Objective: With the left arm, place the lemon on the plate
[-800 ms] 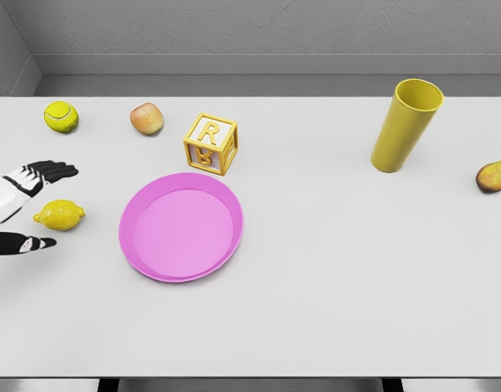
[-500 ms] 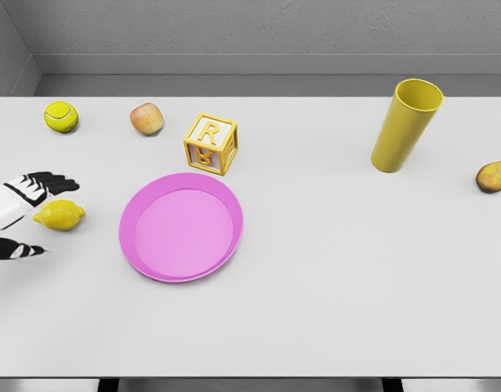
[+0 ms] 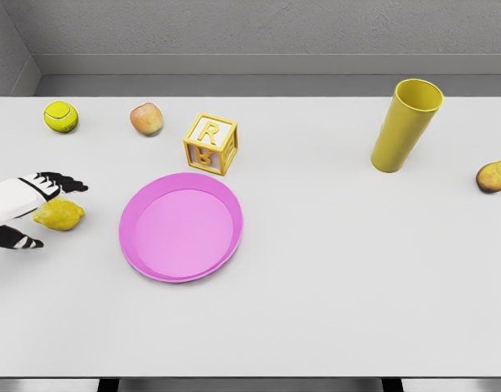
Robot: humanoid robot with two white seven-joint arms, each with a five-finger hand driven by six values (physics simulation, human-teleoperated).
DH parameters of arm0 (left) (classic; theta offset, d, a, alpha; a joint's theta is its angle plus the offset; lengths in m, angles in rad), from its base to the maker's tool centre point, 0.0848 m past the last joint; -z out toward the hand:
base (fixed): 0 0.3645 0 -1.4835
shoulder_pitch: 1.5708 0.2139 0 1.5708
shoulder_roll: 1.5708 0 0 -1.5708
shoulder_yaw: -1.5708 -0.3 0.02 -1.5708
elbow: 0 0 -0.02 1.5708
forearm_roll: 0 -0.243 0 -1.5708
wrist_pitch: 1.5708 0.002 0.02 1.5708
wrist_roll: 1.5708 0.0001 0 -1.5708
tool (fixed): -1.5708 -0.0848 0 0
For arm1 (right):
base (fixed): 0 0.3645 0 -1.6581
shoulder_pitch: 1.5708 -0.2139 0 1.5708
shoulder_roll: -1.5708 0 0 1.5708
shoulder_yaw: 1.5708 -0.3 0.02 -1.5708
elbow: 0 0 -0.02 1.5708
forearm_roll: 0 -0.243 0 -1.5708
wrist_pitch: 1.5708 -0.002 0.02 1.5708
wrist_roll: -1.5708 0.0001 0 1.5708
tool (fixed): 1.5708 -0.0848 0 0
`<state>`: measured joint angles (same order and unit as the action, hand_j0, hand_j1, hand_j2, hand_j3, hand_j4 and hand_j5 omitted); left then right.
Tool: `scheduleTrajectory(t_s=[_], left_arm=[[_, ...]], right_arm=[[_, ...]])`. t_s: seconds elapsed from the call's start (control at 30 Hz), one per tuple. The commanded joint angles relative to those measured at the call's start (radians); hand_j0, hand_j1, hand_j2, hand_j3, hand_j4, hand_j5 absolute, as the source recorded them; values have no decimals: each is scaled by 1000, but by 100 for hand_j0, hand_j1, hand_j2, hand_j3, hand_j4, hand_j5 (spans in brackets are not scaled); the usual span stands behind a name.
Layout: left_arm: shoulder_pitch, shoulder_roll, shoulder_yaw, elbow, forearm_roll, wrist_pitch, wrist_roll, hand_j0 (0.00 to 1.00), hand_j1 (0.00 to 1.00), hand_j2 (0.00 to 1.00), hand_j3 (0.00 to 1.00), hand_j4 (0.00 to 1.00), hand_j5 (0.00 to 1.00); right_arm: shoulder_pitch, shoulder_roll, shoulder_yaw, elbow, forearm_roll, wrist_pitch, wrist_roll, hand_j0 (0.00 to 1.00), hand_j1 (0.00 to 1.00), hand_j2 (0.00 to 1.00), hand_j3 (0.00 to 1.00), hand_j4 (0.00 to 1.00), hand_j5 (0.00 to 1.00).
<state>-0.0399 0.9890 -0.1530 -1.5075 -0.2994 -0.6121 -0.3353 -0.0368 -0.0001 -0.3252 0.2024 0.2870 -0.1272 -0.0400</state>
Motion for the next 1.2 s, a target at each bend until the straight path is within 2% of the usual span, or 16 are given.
scheduleTrajectory(t_s=[0.0, 0.07, 0.2, 0.5, 0.57, 0.73, 0.87, 1.17], left_arm=[[-6, -6, -17, 82, 3, 1, -10, 100, 100, 100, 100, 100, 100], [-17, -10, -34, 92, 5, 1, -36, 100, 100, 100, 100, 100, 100], [-81, -44, -89, 95, -7, 1, -70, 100, 100, 100, 100, 100, 100], [-110, -67, -91, 124, -32, 1, -71, 100, 100, 100, 100, 100, 100], [-112, -66, -91, 124, -33, 1, -73, 92, 92, 92, 92, 92, 92], [-112, -64, -97, 124, -37, 1, -73, 82, 82, 82, 82, 82, 82], [-129, -64, -96, 161, -37, 1, -73, 82, 82, 82, 82, 82, 82], [-132, -67, -114, 150, -40, 1, -80, 81, 81, 81, 81, 81, 81]], right_arm=[[0, 0, 0, 0, 0, 0, 0, 100, 100, 100, 100, 100, 100], [0, 0, 0, 0, 0, 0, 0, 100, 100, 100, 100, 100, 100], [0, 0, 0, 0, 0, 0, 0, 100, 100, 100, 100, 100, 100], [0, 0, 0, 0, 0, 0, 0, 100, 100, 100, 100, 100, 100], [0, 0, 0, 0, 0, 0, 0, 100, 100, 100, 100, 100, 100], [0, 0, 0, 0, 0, 0, 0, 100, 100, 100, 100, 100, 100], [0, 0, 0, 0, 0, 0, 0, 100, 100, 100, 100, 100, 100], [0, 0, 0, 0, 0, 0, 0, 100, 100, 100, 100, 100, 100]])
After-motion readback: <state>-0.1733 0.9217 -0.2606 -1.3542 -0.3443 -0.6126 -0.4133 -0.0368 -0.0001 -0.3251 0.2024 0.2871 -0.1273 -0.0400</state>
